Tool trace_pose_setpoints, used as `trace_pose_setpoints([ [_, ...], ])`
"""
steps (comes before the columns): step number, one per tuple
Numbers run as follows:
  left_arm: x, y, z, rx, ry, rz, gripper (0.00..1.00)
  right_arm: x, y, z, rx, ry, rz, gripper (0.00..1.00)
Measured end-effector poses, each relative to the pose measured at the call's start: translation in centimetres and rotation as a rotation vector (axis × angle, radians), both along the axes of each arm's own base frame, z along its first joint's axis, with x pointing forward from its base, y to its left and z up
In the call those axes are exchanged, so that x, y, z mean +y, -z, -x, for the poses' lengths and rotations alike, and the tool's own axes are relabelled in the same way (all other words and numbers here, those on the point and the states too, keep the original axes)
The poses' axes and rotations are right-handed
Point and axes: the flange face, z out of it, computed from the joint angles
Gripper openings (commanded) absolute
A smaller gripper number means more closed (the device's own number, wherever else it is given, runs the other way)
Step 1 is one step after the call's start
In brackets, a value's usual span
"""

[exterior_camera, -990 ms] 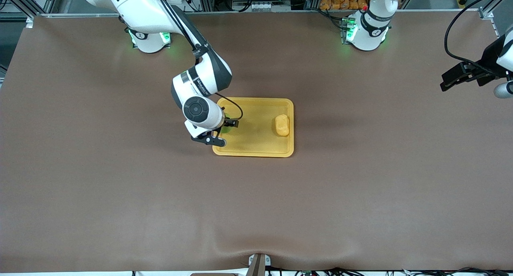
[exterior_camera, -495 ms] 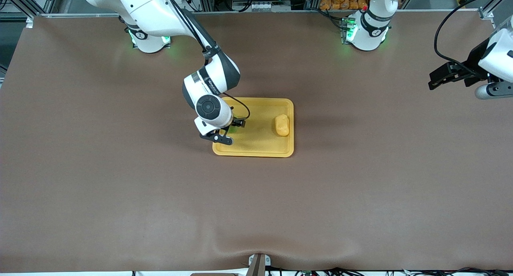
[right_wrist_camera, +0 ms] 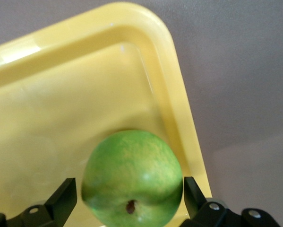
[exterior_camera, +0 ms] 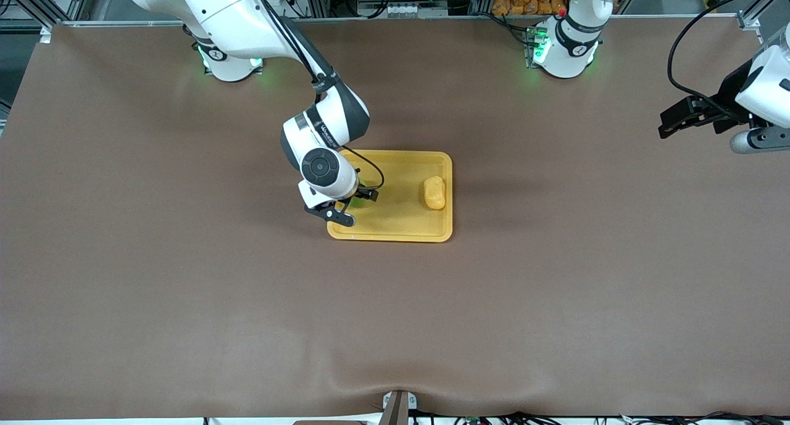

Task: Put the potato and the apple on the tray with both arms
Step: 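Lower the green apple onto the tray and open the right gripper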

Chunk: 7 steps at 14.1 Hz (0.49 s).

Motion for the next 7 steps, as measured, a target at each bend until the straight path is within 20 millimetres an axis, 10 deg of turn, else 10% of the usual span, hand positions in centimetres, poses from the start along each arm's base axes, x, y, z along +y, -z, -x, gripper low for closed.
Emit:
trace_pose_setpoints([
  [7,0.1,0.0,0.0,-0.001,-0.003,0.000,1.00,-0.4,-3.0,-1.5,0.060,-0.003,0.024,1.00],
])
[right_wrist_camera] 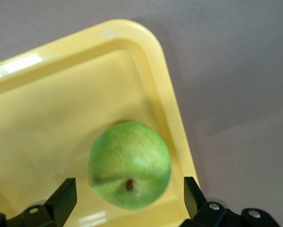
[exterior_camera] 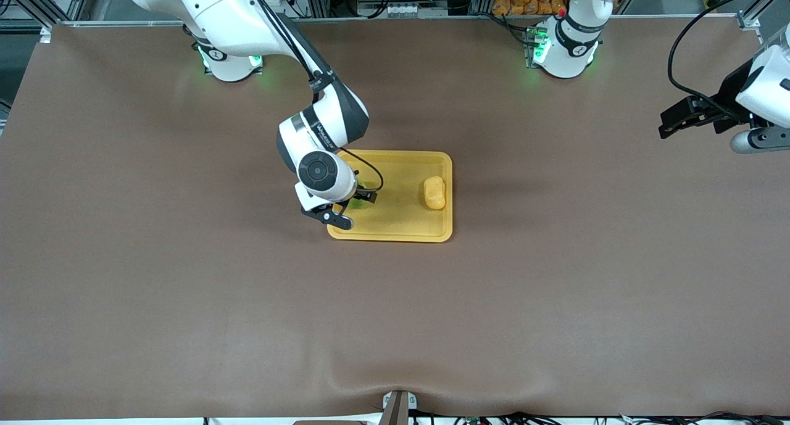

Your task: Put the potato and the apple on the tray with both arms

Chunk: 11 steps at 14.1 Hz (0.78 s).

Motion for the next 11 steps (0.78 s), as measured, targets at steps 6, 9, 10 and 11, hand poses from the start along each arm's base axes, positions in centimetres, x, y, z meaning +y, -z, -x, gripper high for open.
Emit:
trace_pose_setpoints([
  [6,0.1,-0.1,0.0,-0.001,-0.002,0.000,1.00,-3.0,-7.7,-4.4,0.013,0.027,-0.027,1.00],
  [9,0.2,-0.2,0.1,-0.004,-0.004,0.000,1.00,-5.1,-11.7,-6.2,0.016,0.051,-0.038,1.00],
  [10,0.3,-0.3,0.1,-0.006,-0.005,0.000,1.00,-5.3,-12.7,-6.7,0.001,0.056,-0.047,1.00],
  [11,0.3,-0.4,0.1,-0.008,-0.006,0.000,1.00,-5.4,-13.8,-7.2,-0.018,0.059,-0.058,1.00],
])
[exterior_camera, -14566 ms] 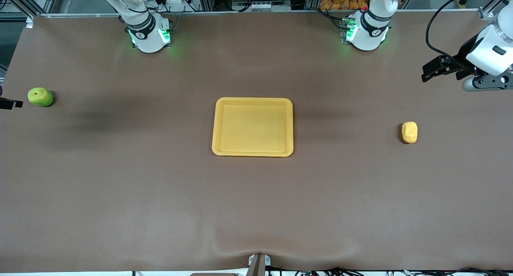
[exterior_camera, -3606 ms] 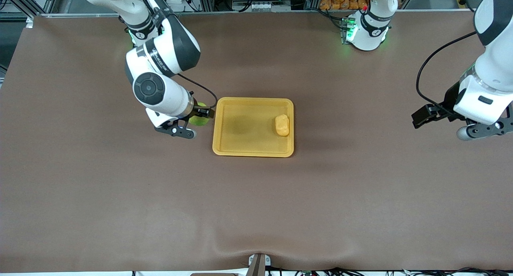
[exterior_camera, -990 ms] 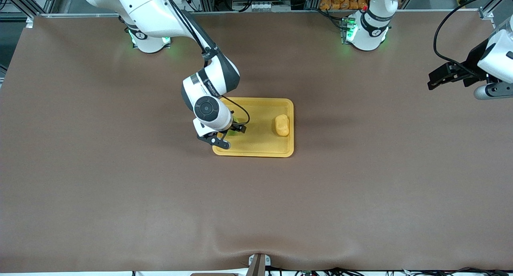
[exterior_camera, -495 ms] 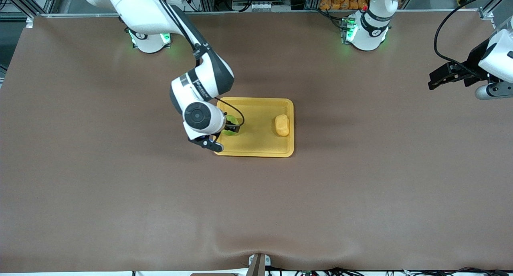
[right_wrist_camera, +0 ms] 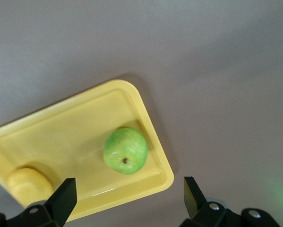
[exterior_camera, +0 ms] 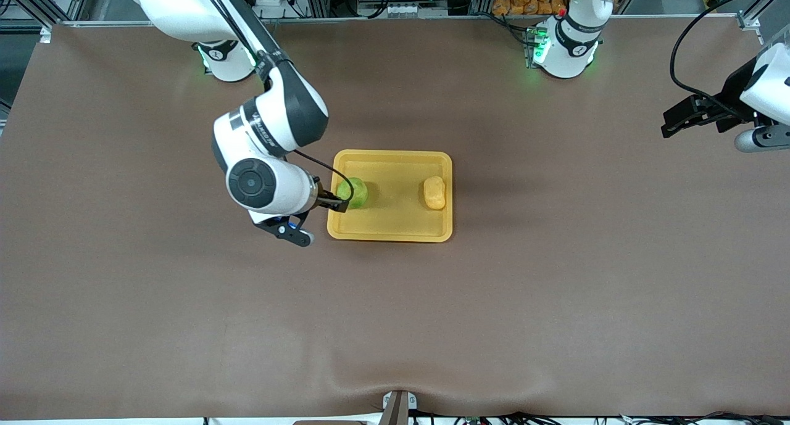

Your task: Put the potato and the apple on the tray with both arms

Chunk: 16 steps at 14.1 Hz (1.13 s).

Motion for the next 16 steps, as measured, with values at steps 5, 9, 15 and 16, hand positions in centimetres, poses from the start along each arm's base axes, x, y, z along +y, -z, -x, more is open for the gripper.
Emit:
trace_pose_setpoints([
  [5,0.0,-0.1,0.0,-0.002,0.000,0.000,1.00,-3.4,-3.5,-1.7,-0.024,0.048,-0.015,1.00],
  [9,0.1,-0.4,0.0,-0.010,0.000,0.001,1.00,-9.8,-7.7,-3.7,0.005,0.121,-0.011,1.00],
  [15,0.1,-0.8,0.0,-0.019,0.000,0.002,1.00,-16.1,-11.5,-5.0,-0.034,0.138,-0.042,1.00],
  [16,0.1,-0.8,0.0,-0.019,0.000,0.002,1.00,-17.3,-12.2,-4.9,-0.037,0.130,-0.047,1.00],
])
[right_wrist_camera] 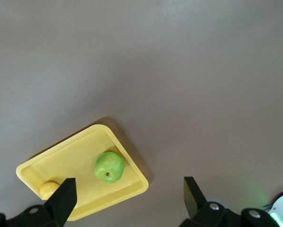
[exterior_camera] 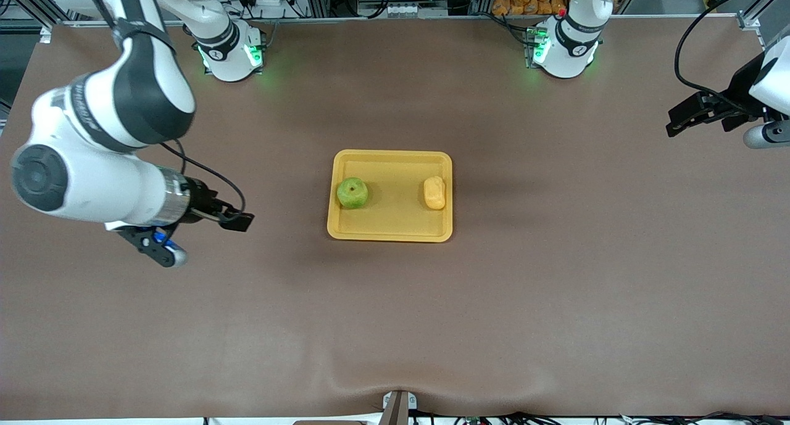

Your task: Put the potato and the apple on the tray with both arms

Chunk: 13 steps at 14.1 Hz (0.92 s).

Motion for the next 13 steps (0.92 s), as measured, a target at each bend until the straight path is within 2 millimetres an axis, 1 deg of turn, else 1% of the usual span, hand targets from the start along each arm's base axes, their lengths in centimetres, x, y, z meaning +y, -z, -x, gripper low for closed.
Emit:
trace_pose_setpoints([
  [2,-0.1,0.0,0.0,0.000,0.001,0.000,1.00,-2.5,-1.3,0.2,-0.012,-0.037,0.014,1.00],
  [4,-0.2,0.1,0.0,0.001,0.004,0.000,1.00,-4.5,-2.5,0.7,-0.020,-0.107,0.052,1.00],
  [9,-0.2,0.1,-0.1,0.002,0.004,0.000,1.00,-9.4,-5.5,1.7,-0.052,-0.268,0.028,1.00],
  [13,-0.2,0.1,-0.1,0.001,0.004,0.000,1.00,-13.9,-7.5,2.7,-0.070,-0.386,0.050,1.00],
])
